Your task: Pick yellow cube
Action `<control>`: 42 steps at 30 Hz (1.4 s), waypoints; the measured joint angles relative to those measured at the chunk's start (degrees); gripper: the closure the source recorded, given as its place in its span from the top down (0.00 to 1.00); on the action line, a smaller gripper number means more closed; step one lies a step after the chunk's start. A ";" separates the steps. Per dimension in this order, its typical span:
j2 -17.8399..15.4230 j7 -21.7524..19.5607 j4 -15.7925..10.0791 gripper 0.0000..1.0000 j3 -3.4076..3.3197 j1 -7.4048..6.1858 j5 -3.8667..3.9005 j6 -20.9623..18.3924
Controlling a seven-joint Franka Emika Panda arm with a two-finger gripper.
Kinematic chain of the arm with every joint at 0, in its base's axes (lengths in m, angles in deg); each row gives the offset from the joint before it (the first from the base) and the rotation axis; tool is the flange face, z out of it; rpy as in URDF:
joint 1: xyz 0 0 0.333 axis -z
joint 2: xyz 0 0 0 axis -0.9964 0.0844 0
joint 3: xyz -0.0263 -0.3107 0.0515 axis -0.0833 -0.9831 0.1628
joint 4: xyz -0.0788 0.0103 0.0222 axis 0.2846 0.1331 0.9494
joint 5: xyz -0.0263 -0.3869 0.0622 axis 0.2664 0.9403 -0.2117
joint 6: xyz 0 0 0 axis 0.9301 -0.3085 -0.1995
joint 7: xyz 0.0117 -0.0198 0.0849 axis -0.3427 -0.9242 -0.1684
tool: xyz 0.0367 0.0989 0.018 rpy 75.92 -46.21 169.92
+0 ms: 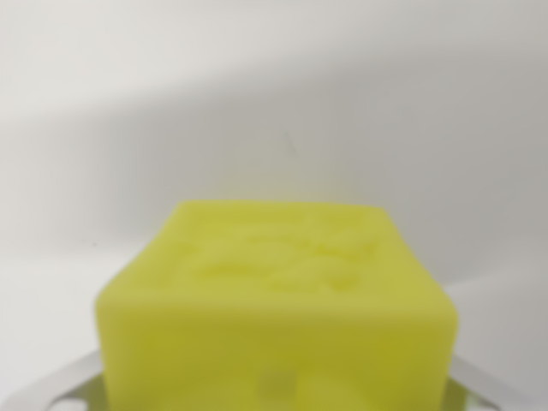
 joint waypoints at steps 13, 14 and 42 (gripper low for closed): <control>-3.86 0.11 -0.97 0.00 0.00 0.00 -0.19 -2.90; -4.14 0.13 -1.03 0.00 0.00 -0.01 -0.20 -3.13; -11.52 0.33 -1.38 0.00 0.00 -0.04 -0.54 -10.17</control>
